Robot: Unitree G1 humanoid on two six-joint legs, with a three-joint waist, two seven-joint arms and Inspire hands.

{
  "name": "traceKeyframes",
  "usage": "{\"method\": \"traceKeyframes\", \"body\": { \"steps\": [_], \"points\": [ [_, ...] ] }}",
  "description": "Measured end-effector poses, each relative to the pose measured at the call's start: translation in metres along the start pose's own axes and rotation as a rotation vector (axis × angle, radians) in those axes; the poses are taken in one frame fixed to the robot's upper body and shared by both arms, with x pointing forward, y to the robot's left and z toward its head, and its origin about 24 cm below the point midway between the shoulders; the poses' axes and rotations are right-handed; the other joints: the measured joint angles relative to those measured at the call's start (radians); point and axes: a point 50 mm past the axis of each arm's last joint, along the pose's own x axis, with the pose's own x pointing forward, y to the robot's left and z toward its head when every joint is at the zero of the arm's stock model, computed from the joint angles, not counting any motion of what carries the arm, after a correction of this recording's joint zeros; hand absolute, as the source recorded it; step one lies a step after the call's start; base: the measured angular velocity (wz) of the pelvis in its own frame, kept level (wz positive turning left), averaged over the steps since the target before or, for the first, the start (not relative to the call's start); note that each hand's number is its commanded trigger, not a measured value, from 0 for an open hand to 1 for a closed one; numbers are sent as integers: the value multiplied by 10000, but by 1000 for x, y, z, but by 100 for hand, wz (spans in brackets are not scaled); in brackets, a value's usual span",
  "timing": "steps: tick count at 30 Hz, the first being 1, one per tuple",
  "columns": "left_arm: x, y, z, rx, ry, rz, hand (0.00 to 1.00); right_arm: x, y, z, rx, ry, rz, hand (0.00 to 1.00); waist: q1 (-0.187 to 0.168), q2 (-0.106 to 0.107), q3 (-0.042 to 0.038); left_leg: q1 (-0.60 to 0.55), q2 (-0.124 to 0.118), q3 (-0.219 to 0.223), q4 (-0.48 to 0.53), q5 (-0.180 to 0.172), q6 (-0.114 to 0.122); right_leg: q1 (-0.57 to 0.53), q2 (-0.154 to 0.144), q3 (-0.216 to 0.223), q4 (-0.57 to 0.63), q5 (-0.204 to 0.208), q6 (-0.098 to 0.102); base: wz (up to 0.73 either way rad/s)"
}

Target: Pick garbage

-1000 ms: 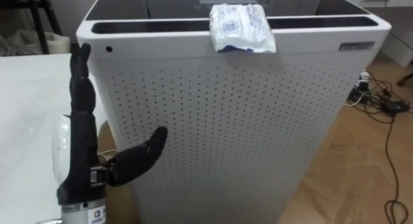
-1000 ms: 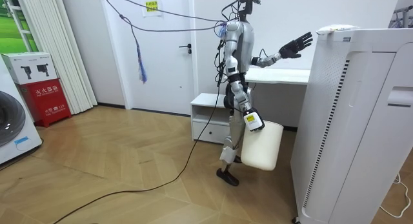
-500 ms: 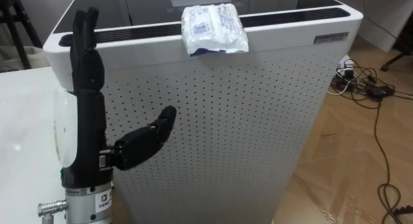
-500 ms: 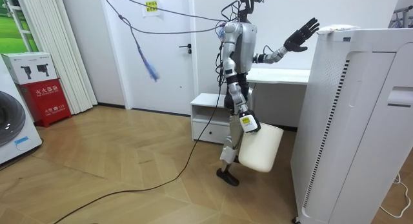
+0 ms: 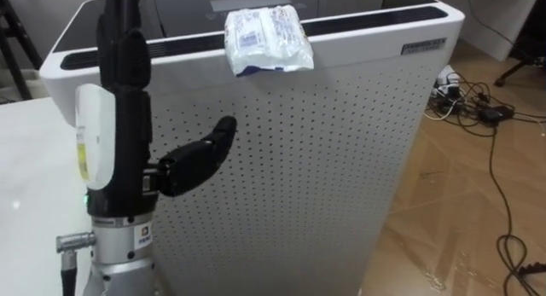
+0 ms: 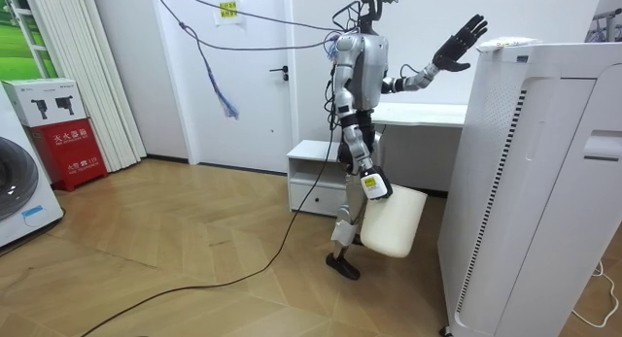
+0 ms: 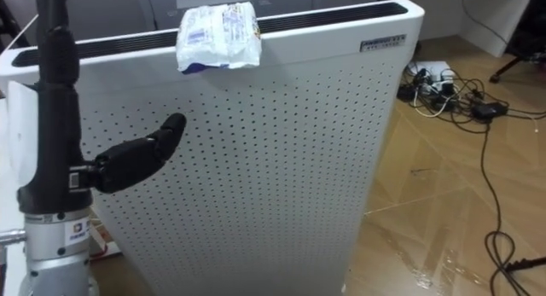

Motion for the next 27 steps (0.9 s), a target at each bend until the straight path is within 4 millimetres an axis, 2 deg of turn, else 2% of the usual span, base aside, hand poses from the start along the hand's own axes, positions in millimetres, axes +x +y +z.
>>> {"method": "traceKeyframes", "body": {
  "steps": [9,15,27],
  "points": [
    [1,0,2,689,-407,-195,0,-1,-4,-3,284,128,-110,100,-196,96,27,-17,-4,125,-36,0,0,-106,42,253,7,14,9,-4],
    [16,5,16,794,-1347,24,0,-1,-9,-4,579,313,-305,100,-237,198,27,-12,-5,147,-79,0,0,-145,56,332,0,15,12,-5],
    [27,3,16,1844,-1766,-609,0,1,-9,-1,514,395,-352,100,-258,166,53,-17,-10,140,-89,0,0,-179,71,461,-5,15,12,-2]
  ]
}}
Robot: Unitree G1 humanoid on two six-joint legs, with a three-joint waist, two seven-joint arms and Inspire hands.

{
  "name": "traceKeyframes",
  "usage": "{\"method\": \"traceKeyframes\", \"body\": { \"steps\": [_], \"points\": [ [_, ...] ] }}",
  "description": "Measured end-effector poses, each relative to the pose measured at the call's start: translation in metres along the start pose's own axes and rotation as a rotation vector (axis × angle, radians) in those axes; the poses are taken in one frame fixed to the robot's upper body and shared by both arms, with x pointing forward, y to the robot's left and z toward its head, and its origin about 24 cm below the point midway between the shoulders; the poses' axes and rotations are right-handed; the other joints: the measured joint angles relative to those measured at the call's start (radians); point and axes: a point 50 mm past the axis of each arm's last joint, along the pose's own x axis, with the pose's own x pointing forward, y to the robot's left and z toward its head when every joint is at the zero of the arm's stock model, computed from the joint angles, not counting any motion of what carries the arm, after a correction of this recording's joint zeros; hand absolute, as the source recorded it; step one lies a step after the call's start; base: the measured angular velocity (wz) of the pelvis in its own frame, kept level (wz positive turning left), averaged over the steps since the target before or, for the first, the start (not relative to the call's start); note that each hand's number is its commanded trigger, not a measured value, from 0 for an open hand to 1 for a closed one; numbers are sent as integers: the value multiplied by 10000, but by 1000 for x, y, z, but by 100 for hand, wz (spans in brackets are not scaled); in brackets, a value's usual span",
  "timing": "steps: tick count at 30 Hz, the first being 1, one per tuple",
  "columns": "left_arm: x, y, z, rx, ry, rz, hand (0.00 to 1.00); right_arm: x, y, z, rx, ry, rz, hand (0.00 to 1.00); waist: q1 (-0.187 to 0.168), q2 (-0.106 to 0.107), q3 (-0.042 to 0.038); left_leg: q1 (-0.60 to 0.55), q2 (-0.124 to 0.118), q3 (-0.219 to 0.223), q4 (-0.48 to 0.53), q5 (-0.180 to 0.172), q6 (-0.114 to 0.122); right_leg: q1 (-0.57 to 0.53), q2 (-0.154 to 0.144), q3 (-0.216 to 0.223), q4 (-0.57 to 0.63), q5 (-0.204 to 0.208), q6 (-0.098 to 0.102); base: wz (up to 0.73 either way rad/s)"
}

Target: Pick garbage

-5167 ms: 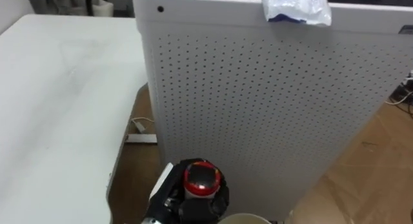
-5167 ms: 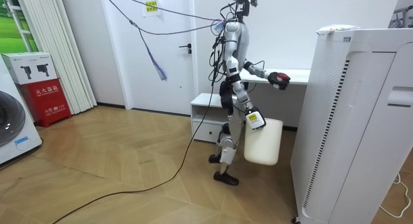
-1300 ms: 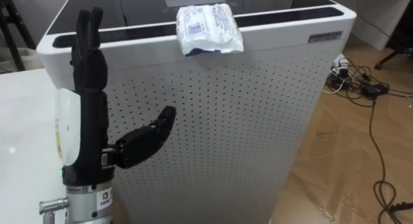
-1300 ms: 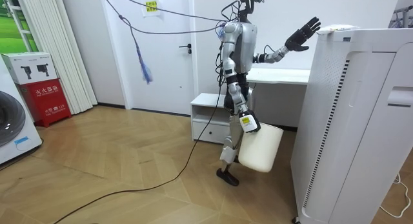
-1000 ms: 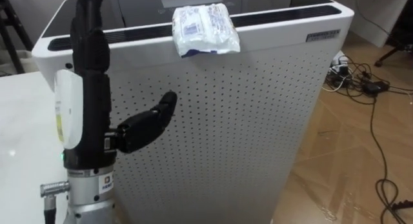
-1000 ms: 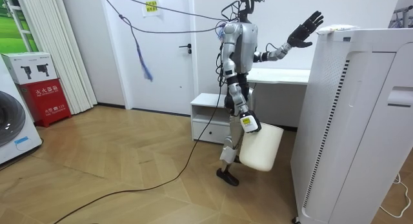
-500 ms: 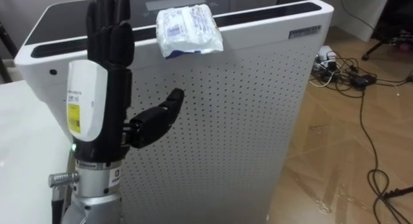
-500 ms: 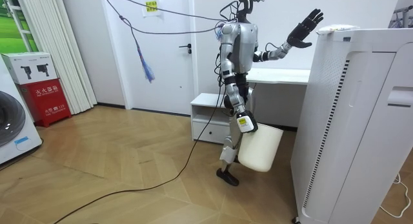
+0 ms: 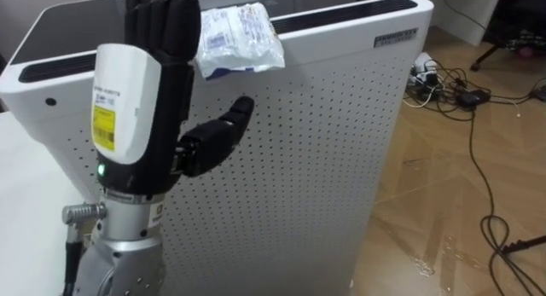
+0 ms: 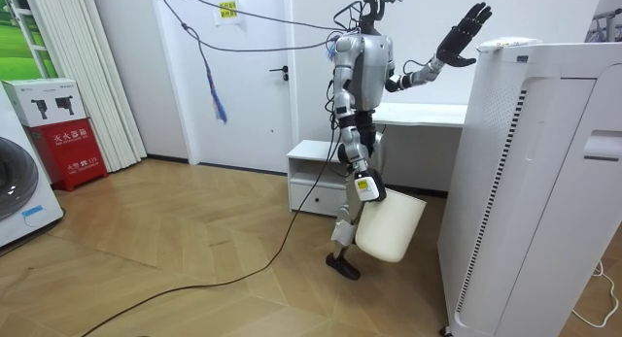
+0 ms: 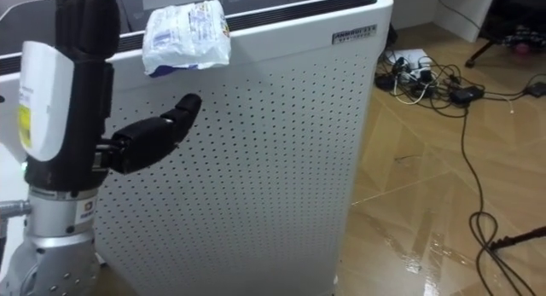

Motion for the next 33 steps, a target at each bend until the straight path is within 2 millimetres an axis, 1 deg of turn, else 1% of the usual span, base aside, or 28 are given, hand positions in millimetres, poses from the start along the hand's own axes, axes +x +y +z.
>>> {"method": "traceKeyframes", "body": {
  "steps": [8,10,11,12,13,15,18,24,28,30,31,33],
  "points": [
    [3,-2,-3,733,79,-457,0,0,0,0,-28,62,37,100,-15,36,1,-24,5,-36,0,0,0,12,-1,-82,-35,1,0,0],
    [5,-2,-4,844,113,-461,0,0,1,1,-32,57,60,100,-11,92,12,-23,5,-36,-3,0,0,19,-4,-88,-40,1,1,0],
    [6,-2,-4,870,128,-456,57,0,1,1,-32,56,65,100,-12,112,11,-21,4,-35,-7,0,0,20,-3,-87,-41,1,1,0],
    [6,-2,-5,915,148,-476,68,0,1,1,-31,72,74,100,-15,153,4,-11,5,-35,-24,0,0,21,-2,-83,-41,2,1,0],
    [6,-2,-5,948,182,-531,100,0,1,0,-39,105,74,100,-16,198,3,-5,5,-35,-40,0,0,23,-2,-72,-41,2,1,0],
    [6,-2,-6,998,251,-592,100,0,0,0,-48,158,23,100,-13,246,-3,-5,5,-35,-48,0,0,23,-3,-68,-41,2,1,0],
    [5,-3,-8,1082,316,-696,100,0,-2,0,-86,202,-3,100,-22,258,-3,12,10,-35,-49,0,0,43,-3,-71,-39,2,0,0],
    [-2,-12,-10,1298,77,-1883,100,0,0,0,-117,183,42,100,-25,273,7,7,10,-28,-48,0,0,52,-27,-197,-10,2,1,3],
    [5,-10,-9,1312,-137,-1719,100,0,-1,1,-118,156,38,100,-15,271,10,12,9,-30,-40,1,0,66,-31,-225,6,2,1,0],
    [5,-12,-7,1265,-185,-1767,100,0,-1,1,-120,149,40,100,-17,267,13,11,10,-29,-38,1,0,63,-30,-225,7,2,1,0],
    [5,-13,-6,1220,-217,-1852,100,0,-1,1,-121,144,35,100,-17,242,32,6,8,-29,-38,1,0,58,-30,-224,10,2,1,0],
    [4,-14,-6,1186,-240,-1887,100,1,-1,2,-123,134,34,100,-21,225,43,-3,7,-27,-37,1,1,45,-30,-220,10,1,2,0]
  ]
}}
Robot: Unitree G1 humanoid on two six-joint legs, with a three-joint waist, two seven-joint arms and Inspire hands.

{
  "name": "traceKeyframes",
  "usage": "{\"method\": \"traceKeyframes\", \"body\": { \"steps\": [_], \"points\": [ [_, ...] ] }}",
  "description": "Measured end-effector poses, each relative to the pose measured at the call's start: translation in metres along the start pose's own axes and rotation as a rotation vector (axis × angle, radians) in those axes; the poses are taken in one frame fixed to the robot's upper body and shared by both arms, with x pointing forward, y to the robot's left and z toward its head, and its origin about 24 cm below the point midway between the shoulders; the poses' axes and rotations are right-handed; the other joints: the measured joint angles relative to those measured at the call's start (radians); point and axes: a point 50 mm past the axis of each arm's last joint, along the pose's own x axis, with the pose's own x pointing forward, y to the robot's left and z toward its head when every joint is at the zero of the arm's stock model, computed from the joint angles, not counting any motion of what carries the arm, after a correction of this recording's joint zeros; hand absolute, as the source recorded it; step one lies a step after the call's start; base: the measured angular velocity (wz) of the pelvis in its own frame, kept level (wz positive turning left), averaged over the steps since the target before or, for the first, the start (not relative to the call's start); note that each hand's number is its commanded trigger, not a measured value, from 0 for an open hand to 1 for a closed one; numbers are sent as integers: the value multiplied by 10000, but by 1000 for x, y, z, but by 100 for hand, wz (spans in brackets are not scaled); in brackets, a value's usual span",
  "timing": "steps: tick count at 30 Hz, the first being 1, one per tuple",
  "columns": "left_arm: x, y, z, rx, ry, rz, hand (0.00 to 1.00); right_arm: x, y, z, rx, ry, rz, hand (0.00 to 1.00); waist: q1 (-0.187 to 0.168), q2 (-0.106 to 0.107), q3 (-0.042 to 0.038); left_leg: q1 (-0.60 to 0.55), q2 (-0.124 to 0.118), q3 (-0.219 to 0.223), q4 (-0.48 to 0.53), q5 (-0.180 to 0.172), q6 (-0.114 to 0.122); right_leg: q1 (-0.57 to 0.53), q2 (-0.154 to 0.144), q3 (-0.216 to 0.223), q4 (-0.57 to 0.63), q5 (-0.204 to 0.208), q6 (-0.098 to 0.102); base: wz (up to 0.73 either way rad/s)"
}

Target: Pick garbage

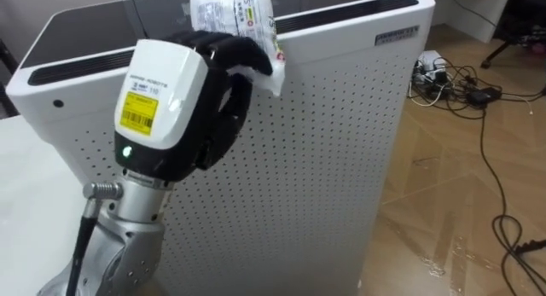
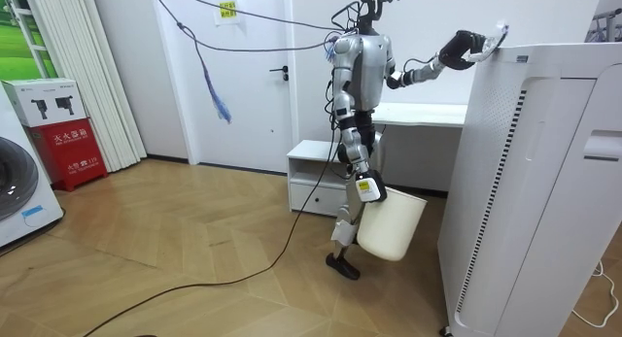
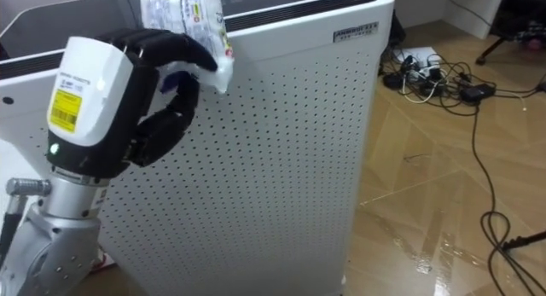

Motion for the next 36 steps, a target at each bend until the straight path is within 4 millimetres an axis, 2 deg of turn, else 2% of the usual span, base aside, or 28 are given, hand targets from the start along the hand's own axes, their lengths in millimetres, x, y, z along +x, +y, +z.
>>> {"method": "traceKeyframes", "body": {
  "steps": [6,11,15,21,24,28,36],
  "points": [
    [-1,-3,4,-230,-194,-134,100,1,-2,4,-25,-81,-87,100,37,-74,46,7,-5,54,-16,0,0,-31,16,103,-18,0,1,-3],
    [0,-2,7,-1496,33,101,100,1,-3,5,-259,-78,-232,100,67,-55,32,13,0,29,-18,0,0,-32,34,133,-38,2,3,-1],
    [4,5,11,-3613,502,693,100,1,-3,7,-331,-111,-216,100,73,-69,7,6,3,9,-15,0,0,-40,27,112,-25,2,4,0],
    [12,13,24,-7028,872,967,100,1,1,2,-433,47,-66,100,247,-238,-88,29,5,13,-11,0,0,-24,11,58,6,2,3,0],
    [14,9,31,-9363,976,422,100,2,10,3,-554,44,147,100,280,-434,-138,15,21,-18,9,0,0,-8,15,-25,3,12,-13,6],
    [15,3,40,-11437,641,-630,100,3,13,2,-509,48,224,100,300,-539,-118,-7,3,-5,71,0,1,16,-10,-31,-9,49,-2,1],
    [10,-3,46,-12493,210,-1876,100,3,13,3,-545,39,139,100,375,-514,-121,-32,12,17,76,0,1,-36,9,-22,-8,54,0,0]
  ]
}}
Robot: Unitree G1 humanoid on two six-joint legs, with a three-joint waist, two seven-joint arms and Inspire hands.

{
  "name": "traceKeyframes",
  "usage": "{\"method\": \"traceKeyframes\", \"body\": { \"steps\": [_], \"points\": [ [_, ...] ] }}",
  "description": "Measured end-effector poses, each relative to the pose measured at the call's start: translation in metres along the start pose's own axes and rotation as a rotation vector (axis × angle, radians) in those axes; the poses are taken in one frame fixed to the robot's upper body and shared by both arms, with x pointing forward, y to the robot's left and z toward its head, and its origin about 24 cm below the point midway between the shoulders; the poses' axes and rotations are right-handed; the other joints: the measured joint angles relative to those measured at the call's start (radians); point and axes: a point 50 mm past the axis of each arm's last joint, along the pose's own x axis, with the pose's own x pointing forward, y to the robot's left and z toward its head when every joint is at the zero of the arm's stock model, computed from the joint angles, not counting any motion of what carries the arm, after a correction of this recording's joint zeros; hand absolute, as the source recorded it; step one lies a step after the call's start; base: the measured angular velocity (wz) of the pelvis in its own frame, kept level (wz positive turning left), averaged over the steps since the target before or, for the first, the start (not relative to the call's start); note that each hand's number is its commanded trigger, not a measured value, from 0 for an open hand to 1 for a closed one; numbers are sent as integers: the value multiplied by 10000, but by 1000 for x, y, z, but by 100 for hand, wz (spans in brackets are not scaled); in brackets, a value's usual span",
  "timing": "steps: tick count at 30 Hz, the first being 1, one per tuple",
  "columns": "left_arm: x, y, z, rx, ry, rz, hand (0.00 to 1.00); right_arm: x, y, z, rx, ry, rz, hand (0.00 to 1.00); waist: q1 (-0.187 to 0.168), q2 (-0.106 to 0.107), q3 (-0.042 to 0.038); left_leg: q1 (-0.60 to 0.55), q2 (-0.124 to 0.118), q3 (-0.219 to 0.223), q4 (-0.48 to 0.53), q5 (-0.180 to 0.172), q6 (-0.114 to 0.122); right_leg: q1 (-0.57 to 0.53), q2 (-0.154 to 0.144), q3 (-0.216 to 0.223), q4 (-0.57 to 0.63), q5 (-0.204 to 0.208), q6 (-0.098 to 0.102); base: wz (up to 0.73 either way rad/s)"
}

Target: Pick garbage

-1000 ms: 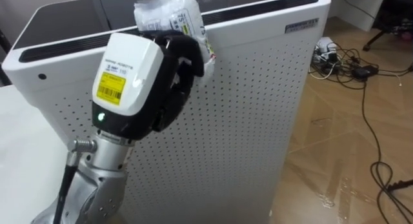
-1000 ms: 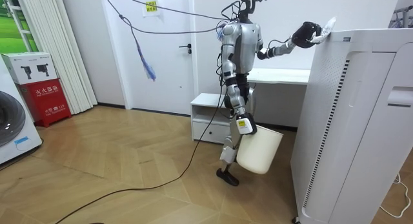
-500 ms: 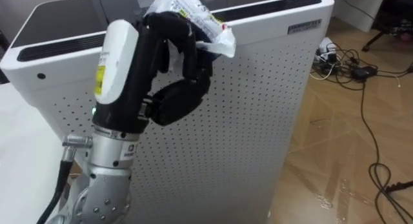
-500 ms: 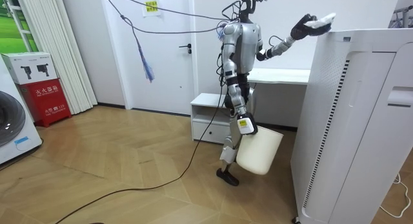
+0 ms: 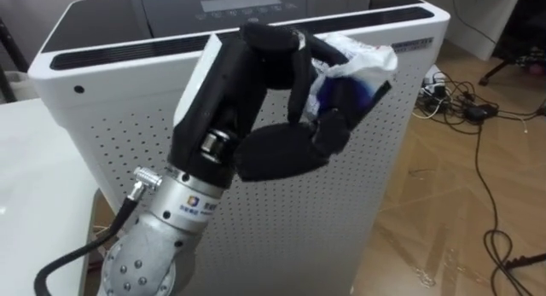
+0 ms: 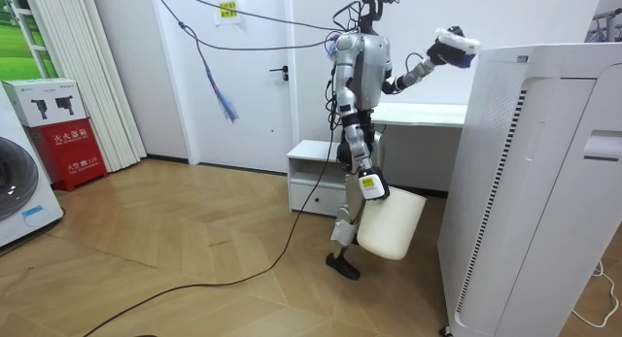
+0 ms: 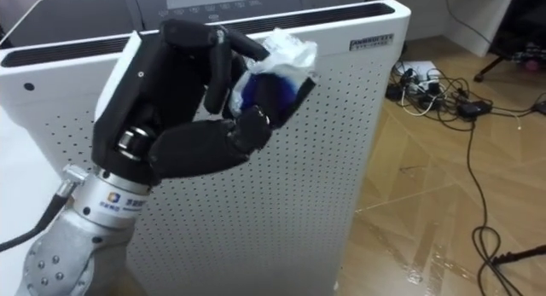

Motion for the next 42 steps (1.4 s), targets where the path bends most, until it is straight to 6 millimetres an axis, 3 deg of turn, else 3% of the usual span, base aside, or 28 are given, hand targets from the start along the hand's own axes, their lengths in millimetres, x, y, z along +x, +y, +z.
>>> {"method": "traceKeyframes", "body": {
  "steps": [3,8,13,22,34,38,40,42],
  "points": [
    [-4,-1,-5,-304,312,-236,100,0,0,2,-7,-40,-9,100,94,28,19,-33,-5,-2,0,0,0,-25,-11,1,15,0,0,0],
    [-24,1,-36,-674,1983,-64,100,2,-1,7,20,-156,-31,100,154,57,39,-452,-21,-126,160,0,1,-373,-49,-71,141,1,-1,6],
    [-60,-2,-84,-1112,4867,216,100,3,0,14,-10,-273,-50,100,194,38,80,-1220,-31,-238,496,1,1,-1054,-121,-278,396,2,-25,8],
    [-120,-25,-135,-608,8325,-541,100,4,3,19,-164,-398,107,100,176,-43,145,-1872,-49,-282,632,26,12,-1634,-187,-437,503,19,-53,3],
    [-189,-45,-172,-1083,11590,-936,100,7,7,35,-243,-821,216,100,226,-88,187,-3284,-68,-274,1174,37,26,-2982,-303,-549,936,69,-133,1],
    [-208,-46,-177,-1047,12441,-967,100,9,10,47,-264,-1142,314,100,213,-151,245,-3671,-63,-177,1378,39,31,-3414,-332,-522,1124,97,-181,-7],
    [-214,-45,-180,-1033,12787,-923,100,10,15,53,-184,-1303,416,100,220,-186,329,-3952,-54,-181,1549,39,31,-3646,-349,-539,1232,114,-208,3],
    [-216,-47,-183,-1063,13030,-840,100,11,17,57,-149,-1380,454,100,229,-199,342,-4218,-56,-185,1688,41,34,-3891,-379,-558,1338,127,-227,3]
  ]
}}
